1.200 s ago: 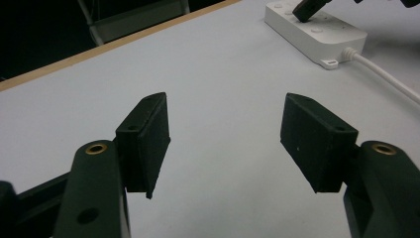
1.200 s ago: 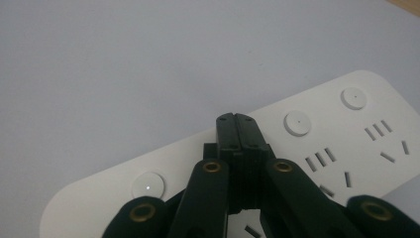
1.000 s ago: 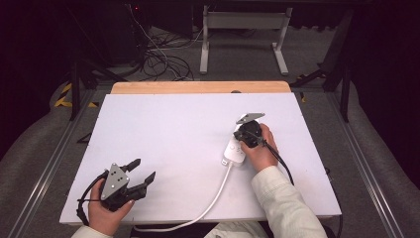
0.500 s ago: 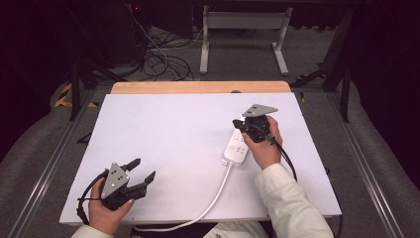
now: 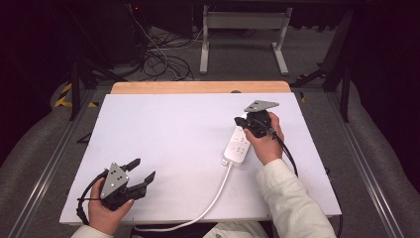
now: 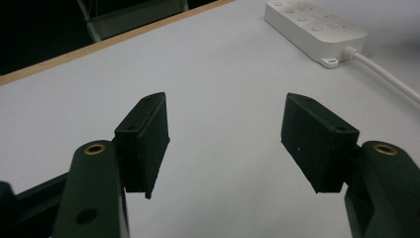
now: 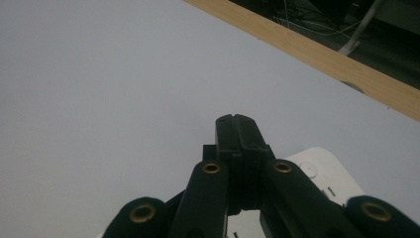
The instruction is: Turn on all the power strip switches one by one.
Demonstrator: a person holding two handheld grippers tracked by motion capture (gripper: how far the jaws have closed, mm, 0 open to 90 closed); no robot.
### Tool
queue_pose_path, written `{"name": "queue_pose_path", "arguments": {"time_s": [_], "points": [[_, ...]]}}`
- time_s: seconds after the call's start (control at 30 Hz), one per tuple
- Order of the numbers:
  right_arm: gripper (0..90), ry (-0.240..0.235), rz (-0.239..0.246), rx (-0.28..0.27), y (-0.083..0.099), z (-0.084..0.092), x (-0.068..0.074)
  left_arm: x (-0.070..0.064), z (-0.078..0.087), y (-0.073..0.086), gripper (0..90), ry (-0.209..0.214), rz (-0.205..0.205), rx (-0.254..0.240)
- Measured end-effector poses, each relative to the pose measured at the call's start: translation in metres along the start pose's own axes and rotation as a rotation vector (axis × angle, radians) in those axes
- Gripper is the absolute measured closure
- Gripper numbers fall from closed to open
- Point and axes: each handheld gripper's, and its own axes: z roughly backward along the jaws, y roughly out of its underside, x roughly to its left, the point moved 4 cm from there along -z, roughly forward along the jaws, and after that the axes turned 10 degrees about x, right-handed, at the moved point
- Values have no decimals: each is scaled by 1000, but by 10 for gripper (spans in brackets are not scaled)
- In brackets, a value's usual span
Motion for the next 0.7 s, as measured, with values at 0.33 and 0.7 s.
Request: {"name": "queue_pose_path", "arguments": {"time_s": [0.33, 0.7], "points": [[900, 22, -12, 60, 6, -22, -17, 1, -2, 1, 352, 5, -5, 11], [900, 45, -9, 132, 14, -38, -24, 1, -1, 1, 352, 2, -6, 11]]}}
